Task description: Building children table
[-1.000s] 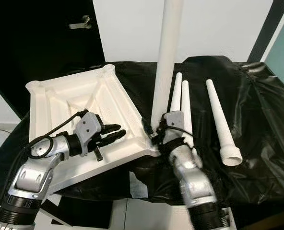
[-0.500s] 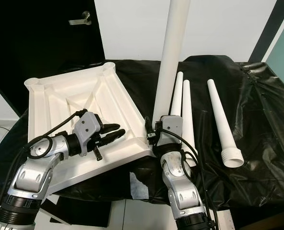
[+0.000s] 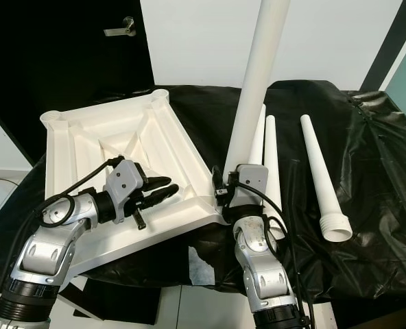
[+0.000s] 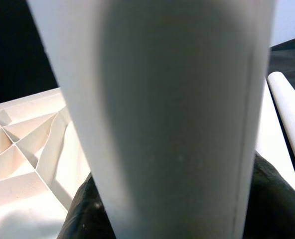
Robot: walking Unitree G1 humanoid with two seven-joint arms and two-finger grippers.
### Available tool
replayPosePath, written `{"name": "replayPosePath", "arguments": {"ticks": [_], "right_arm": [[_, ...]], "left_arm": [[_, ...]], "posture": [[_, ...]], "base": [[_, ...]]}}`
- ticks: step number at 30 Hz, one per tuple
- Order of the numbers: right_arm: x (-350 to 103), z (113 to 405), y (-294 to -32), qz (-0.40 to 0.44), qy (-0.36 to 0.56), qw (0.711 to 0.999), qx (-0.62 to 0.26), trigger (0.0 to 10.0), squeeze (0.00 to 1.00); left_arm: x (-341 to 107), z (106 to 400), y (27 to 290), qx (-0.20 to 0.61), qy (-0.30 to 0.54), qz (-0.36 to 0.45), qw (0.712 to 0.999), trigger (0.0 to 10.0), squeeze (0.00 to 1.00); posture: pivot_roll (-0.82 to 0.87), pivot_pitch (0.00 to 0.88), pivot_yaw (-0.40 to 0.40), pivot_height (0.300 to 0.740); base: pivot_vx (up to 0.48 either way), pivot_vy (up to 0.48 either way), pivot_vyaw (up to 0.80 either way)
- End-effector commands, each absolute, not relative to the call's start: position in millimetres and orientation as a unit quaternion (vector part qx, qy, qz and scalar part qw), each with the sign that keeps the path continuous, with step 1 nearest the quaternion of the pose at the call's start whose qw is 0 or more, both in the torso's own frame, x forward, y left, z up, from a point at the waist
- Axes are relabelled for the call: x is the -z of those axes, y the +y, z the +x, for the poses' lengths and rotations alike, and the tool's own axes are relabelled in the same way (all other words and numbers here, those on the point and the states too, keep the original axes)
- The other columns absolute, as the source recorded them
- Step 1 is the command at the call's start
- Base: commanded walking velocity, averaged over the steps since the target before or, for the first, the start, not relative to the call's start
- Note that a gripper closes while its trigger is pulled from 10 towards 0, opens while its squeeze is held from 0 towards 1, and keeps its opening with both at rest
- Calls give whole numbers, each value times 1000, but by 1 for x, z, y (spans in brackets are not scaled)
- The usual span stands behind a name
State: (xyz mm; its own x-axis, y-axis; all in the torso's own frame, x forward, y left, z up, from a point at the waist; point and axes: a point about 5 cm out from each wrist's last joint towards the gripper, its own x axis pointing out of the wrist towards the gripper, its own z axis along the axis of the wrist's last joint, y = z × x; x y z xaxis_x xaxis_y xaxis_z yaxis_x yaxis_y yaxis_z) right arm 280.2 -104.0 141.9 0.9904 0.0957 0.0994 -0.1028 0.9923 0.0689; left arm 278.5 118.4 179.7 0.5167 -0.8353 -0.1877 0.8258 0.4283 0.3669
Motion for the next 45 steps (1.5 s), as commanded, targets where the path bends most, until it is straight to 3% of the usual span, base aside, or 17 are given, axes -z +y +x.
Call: {"name": "replayPosePath", "arguments": {"ticks": [1,7,8,9,19,20,29,38,39,40,41,43,44,45], "right_arm": [[-118,277,-96,45,13,997,-53,10000,0],[-122,278,-98,4,-2,996,-84,10000,0],[-123,279,-100,0,-5,996,-89,10000,408],[-124,280,-103,-5,-11,995,-94,10000,1000],[-138,285,-117,-17,-46,985,-164,10000,1000],[-142,287,-120,-25,-53,976,-211,10000,0],[-147,291,-127,-53,-54,947,-313,10000,0],[-145,301,-136,-88,-41,915,-392,10000,0],[-145,303,-137,-95,-40,912,-398,4627,0],[-145,303,-137,-95,-40,912,-398,4627,0],[-146,305,-138,-100,-39,908,-405,3098,0],[-146,305,-138,-100,-39,908,-405,3098,0],[-145,308,-140,-104,-37,906,-408,0,0],[-145,309,-141,-107,-34,904,-412,0,0]], "left_arm": [[-183,283,123,439,-26,217,872,10000,0],[-182,283,122,441,-26,217,871,10000,0],[-182,283,122,442,-25,217,870,10000,0],[-182,283,122,443,-25,216,870,10000,0],[-180,277,117,467,-20,206,859,10000,0],[-176,271,114,486,-14,196,852,10000,0],[-165,259,107,509,1,171,844,10000,0],[-148,256,104,464,0,105,880,10000,0],[-143,255,106,459,3,91,884,10000,0],[-143,255,106,459,3,91,884,10000,0],[-139,253,106,454,5,73,888,10000,0],[-139,253,106,454,5,73,888,10000,0],[-136,251,106,452,3,61,890,10000,0],[-135,248,104,453,1,51,890,10000,0]], "posture": [[13,0,14,740],[9,0,18,740],[9,0,18,740],[7,0,20,740],[-1,0,25,740],[-2,0,23,740],[1,0,14,740],[11,0,13,740],[12,0,20,740],[12,0,20,740],[12,0,21,740],[12,0,21,740],[12,0,23,740],[14,0,23,740]], "base": [[0,0,0],[0,0,0],[0,0,0],[0,0,0],[0,0,0],[0,0,0],[0,0,0],[0,0,0],[0,0,0],[0,0,0],[0,0,0],[0,0,0],[0,0,0],[0,0,0]]}}
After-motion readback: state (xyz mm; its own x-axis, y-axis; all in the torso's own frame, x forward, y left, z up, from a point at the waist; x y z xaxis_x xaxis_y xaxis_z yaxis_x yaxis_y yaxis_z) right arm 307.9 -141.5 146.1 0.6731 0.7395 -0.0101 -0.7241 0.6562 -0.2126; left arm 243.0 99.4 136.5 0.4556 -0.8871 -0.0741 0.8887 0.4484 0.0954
